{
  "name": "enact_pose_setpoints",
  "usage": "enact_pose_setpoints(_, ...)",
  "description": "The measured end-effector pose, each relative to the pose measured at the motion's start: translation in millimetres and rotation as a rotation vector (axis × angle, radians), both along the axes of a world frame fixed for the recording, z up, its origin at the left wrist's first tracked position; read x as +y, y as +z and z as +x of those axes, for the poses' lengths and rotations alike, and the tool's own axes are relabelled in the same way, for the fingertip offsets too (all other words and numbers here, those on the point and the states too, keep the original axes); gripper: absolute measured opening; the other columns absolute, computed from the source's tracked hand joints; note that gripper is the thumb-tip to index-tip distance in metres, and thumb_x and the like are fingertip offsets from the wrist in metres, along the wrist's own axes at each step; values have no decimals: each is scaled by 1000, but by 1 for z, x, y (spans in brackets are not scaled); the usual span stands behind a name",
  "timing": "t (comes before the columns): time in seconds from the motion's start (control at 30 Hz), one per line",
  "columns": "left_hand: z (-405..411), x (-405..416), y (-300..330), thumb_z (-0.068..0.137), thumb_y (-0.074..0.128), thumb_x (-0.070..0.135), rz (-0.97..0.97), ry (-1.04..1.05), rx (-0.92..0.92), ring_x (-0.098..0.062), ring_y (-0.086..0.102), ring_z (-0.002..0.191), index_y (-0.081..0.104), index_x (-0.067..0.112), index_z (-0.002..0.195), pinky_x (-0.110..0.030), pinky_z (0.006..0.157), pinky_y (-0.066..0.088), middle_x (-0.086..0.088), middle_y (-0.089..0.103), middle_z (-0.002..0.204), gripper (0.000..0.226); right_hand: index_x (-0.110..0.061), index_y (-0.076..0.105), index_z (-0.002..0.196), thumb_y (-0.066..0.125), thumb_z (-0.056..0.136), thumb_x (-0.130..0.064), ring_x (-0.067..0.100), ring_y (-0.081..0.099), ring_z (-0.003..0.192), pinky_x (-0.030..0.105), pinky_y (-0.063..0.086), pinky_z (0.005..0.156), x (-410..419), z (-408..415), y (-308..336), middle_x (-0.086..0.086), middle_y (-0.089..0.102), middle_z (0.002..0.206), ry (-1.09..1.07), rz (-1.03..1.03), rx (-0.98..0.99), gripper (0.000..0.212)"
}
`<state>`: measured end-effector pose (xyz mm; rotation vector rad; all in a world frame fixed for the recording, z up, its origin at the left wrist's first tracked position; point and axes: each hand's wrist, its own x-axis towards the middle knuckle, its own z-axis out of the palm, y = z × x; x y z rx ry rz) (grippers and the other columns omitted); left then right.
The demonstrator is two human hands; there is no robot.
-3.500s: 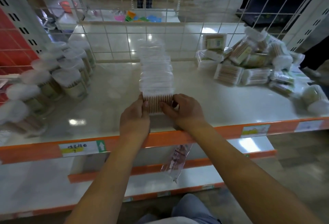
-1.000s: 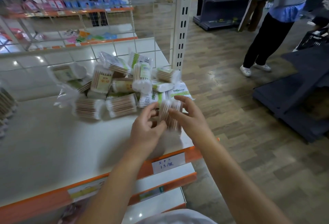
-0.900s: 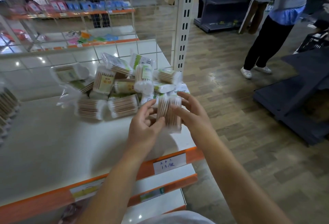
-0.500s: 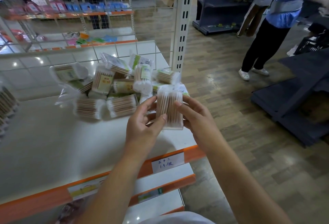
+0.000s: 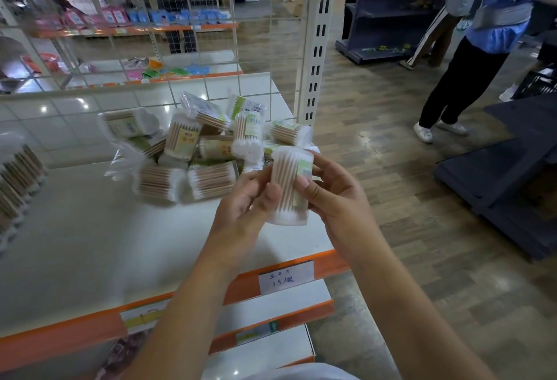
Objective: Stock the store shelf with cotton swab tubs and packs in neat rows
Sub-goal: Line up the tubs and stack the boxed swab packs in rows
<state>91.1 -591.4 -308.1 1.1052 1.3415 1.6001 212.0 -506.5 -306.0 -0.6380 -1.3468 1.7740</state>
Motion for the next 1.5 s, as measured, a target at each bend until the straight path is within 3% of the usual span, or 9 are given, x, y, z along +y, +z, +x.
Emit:
enact_pose_setpoints(0.17, 5, -2, -1, 50, 84, 36, -16, -10, 37, -17, 62, 107, 43, 25, 135, -29, 87, 51, 0, 64, 117, 95, -15, 64, 106, 69, 65, -14, 16, 54, 64, 22, 47, 57, -6, 1, 10, 3, 61, 94, -28, -1, 88, 41)
enact_pose_setpoints(0.33, 3, -8, -3, 49, 80, 36, -25, 55, 51, -14, 63, 103, 50, 29, 119, -31, 83, 53, 2, 63, 113, 76, -16, 65, 103, 68, 67, -14, 15, 55, 71, 21, 48, 58, -10, 3, 14, 4, 61, 99, -43, 37, 82, 36)
enact_pose_setpoints(0.5, -6, -17, 2, 56, 74, 37, 12, 9, 119, -15, 58, 110, 55, 33, 123, -23, 80, 49, -3, 59, 120, 70, -31, 64, 106, 73, 69, -25, 16, 59, 94, 29, 52, 82, -13, 0, 16, -1, 62, 106, -20, 154, -20, 39)
enact_pose_setpoints(0.67, -21, -25, 11, 50, 76, 29, 143, 106, 44, -9, 63, 96, 49, 38, 125, -20, 69, 52, 13, 63, 104, 80, -25, 61, 111, 71, 68, -16, 18, 64, 86, 29, 52, 73, -21, -3, 19, 6, 61, 90, -19, 104, 7, 45)
enact_pose_setpoints(0.8, -44, -28, 24, 40, 79, 17, 263, 260, -145, -7, 63, 85, 52, 30, 114, -24, 65, 53, 9, 63, 95, 80, -27, 54, 117, 71, 64, -9, 15, 65, 80, 29, 54, 70, -39, -14, 11, 4, 64, 85, 53, 64, -13, 58)
enact_pose_setpoints(0.97, -67, -56, 36, 34, 84, 2, 245, 352, -34, -2, 61, 88, 51, 31, 114, -17, 70, 51, 8, 56, 108, 91, -38, 52, 110, 77, 57, -17, 18, 64, 84, 37, 53, 78, -75, -54, 6, 6, 66, 94, 127, 245, -244, 62)
enact_pose_setpoints(1.13, -100, -100, 39, 51, 85, 16, 168, 344, 106, -5, 61, 100, 58, 29, 110, -15, 79, 49, -5, 58, 117, 67, -38, 45, 110, 69, 64, -26, 2, 61, 82, 14, 48, 69, -116, -103, 8, -10, 64, 96, 138, 416, -353, 53)
enact_pose_setpoints(1.27, -134, -140, 33, 54, 84, 23, 117, 386, 267, 1, 59, 95, 67, 33, 87, -9, 77, 46, 8, 57, 102, 39, -42, 40, 111, 65, 67, -20, 2, 62, 82, 16, 50, 73, -150, -144, 6, -18, 63, 94, 187, 444, -351, 55)
enact_pose_setpoints(1.5, -192, -216, 43, 54, 67, 55, -85, 491, 618, 2, 57, 91, 63, 42, 97, -19, 78, 52, 20, 52, 94, 45, -48, 36, 111, 71, 72, -11, 6, 64, 86, 24, 55, 75, -210, -203, 9, -12, 63, 96, 282, 562, -400, 64)
